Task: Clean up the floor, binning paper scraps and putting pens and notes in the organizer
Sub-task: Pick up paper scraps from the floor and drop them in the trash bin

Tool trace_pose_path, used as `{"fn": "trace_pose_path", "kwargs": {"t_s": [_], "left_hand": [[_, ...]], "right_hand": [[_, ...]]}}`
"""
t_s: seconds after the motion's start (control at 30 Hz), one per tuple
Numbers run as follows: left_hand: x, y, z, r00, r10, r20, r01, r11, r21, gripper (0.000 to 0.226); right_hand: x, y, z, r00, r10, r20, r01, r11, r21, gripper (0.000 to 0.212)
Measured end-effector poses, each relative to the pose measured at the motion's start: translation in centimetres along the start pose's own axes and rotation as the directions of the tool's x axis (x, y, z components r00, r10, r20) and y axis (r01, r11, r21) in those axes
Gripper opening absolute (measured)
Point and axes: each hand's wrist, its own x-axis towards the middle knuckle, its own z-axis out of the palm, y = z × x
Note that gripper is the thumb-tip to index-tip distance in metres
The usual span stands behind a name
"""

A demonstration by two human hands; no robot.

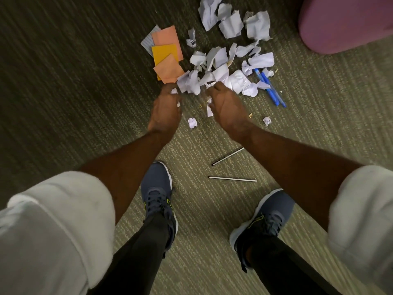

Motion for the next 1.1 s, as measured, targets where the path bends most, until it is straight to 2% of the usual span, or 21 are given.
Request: {"fn": "trace_pose_path", "kwargs": {"t_s": [0.2, 0.37, 0.5, 0.7, 0.93, 1.1], "left_hand": [[0.4, 6.3, -5.0, 0.999, 0.025, 0.034, -0.024, 0.999, -0.04, 0.027], [1.9, 12.2, -9.0, 0.995, 0.097, 0.024, -0.095, 0.993, -0.069, 0.028], [3.3, 15.6, -10.9, 0.99, 0.142, -0.006, -0.142, 0.985, -0.102, 0.029], [4.5, 21.2, -13.0, 0.97, 0.239, -0.043, -0.242, 0.959, -0.149, 0.027], [7.0, 28.0, -14.3, 0.973, 0.225, -0.05, -0.231, 0.944, -0.235, 0.033], [9.9, 33.6, -14.8, 0.969, 0.228, -0.093, -0.244, 0.943, -0.228, 0.025]], "right_hand": [[-1.4, 0.5, -8.2, 0.998, 0.026, -0.066, -0.028, 0.999, -0.027, 0.039], [-2.1, 1.7, -15.1, 0.988, 0.07, -0.139, -0.07, 0.998, 0.004, 0.043], [-3.2, 2.6, -19.8, 0.977, 0.11, -0.182, -0.111, 0.994, 0.002, 0.038], [-4.0, 4.7, -24.6, 0.967, 0.155, -0.202, -0.165, 0.986, -0.032, 0.044], [-4.7, 8.2, -30.6, 0.921, 0.283, -0.268, -0.278, 0.959, 0.058, 0.033], [-4.7, 11.5, -34.6, 0.91, 0.304, -0.282, -0.321, 0.947, -0.011, 0.021]]}}
